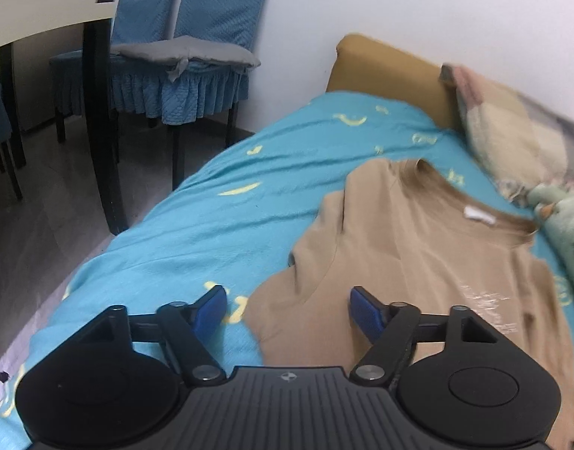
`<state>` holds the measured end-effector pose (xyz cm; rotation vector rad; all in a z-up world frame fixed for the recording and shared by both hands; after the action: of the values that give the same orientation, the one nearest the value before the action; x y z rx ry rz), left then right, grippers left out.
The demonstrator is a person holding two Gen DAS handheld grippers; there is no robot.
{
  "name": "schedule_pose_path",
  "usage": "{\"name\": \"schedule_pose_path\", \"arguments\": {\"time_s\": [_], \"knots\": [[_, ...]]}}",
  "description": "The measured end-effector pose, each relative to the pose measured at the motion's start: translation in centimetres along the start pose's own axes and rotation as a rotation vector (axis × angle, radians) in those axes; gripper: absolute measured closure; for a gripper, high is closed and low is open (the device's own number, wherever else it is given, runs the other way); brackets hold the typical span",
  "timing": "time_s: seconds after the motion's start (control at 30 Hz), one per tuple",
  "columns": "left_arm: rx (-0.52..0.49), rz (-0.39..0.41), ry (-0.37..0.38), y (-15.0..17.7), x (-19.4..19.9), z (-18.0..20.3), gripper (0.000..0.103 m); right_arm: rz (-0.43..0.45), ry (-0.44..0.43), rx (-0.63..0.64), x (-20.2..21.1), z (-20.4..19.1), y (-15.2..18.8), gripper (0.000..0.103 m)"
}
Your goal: Fold clothes
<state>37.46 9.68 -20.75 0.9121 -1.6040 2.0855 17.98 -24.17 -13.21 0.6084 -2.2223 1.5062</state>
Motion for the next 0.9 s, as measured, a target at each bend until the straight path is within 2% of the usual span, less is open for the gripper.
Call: {"name": "schedule_pose_path", "arguments": {"time_s": [0.07, 0.13, 0.17, 0.2, 0.27, 0.33, 0.4, 0.5, 0.57, 0.63, 0.73, 0.8, 0.9], "knots": [[-0.044, 0.008, -0.023, -0.2, -0.9, 0.7, 0.049, -0.007, 0.001, -0.028, -1.0, 0.8, -0.2, 0.006], [-0.124, 0.016, -0.043, -0.2, -1.4, 1.8, 0.068, -0.018, 0.006, -0.055, -1.8, 1.6, -0.3, 0.006], [-0.174, 0.016, -0.05, -0.2, -1.4, 2.5, 0.085, -0.023, 0.009, -0.067, -2.1, 1.9, -0.3, 0.006], [-0.229, 0.027, -0.068, -0.2, -1.2, 3.4, 0.09, -0.031, 0.009, -0.081, -2.3, 2.2, -0.2, 0.006], [-0.38, 0.079, -0.135, -0.2, -0.4, 5.7, 0.092, -0.044, 0.006, -0.11, -2.4, 2.7, -0.1, 0.006], [-0.626, 0.18, -0.192, 0.5, 1.1, 9.2, 0.093, -0.046, 0.006, -0.139, -2.3, 3.2, -0.1, 0.006], [-0.883, 0.266, -0.207, 2.6, 2.3, 13.2, 0.093, -0.043, 0.016, -0.158, -2.2, 3.7, -0.2, 0.006], [-1.123, 0.265, -0.147, 6.9, 2.8, 17.8, 0.093, -0.034, 0.039, -0.181, -2.2, 4.3, -0.3, 0.006], [-1.185, 0.217, -0.095, 9.2, 2.4, 19.7, 0.093, -0.03, 0.057, -0.186, -2.2, 4.5, -0.3, 0.006], [-1.186, 0.19, -0.081, 10.1, 2.2, 20.5, 0.094, -0.036, 0.062, -0.166, -2.4, 4.4, -0.1, 0.006], [-1.053, 0.151, -0.019, 9.1, 3.1, 20.1, 0.091, -0.051, 0.062, -0.158, -2.4, 4.7, 0.3, 0.006], [-0.932, 0.115, 0.05, 8.1, 4.1, 19.2, 0.071, -0.051, 0.058, -0.175, -2.2, 5.1, 0.3, 0.006], [-0.731, 0.078, 0.14, 6.5, 5.6, 16.9, 0.05, -0.043, 0.063, -0.204, -1.8, 5.5, 0.2, 0.006]]}}
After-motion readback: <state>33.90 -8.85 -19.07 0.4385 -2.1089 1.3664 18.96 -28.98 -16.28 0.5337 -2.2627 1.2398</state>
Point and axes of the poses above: each gripper's, at about its wrist camera, not at the fingertips, and x roughly against the way its jaws point, z to its right, y to its underside, the point moved 9 cm from there along -x, roughly the way its jaws point, and after that the axes turned 1 degree about y, right-handed, at the moved point
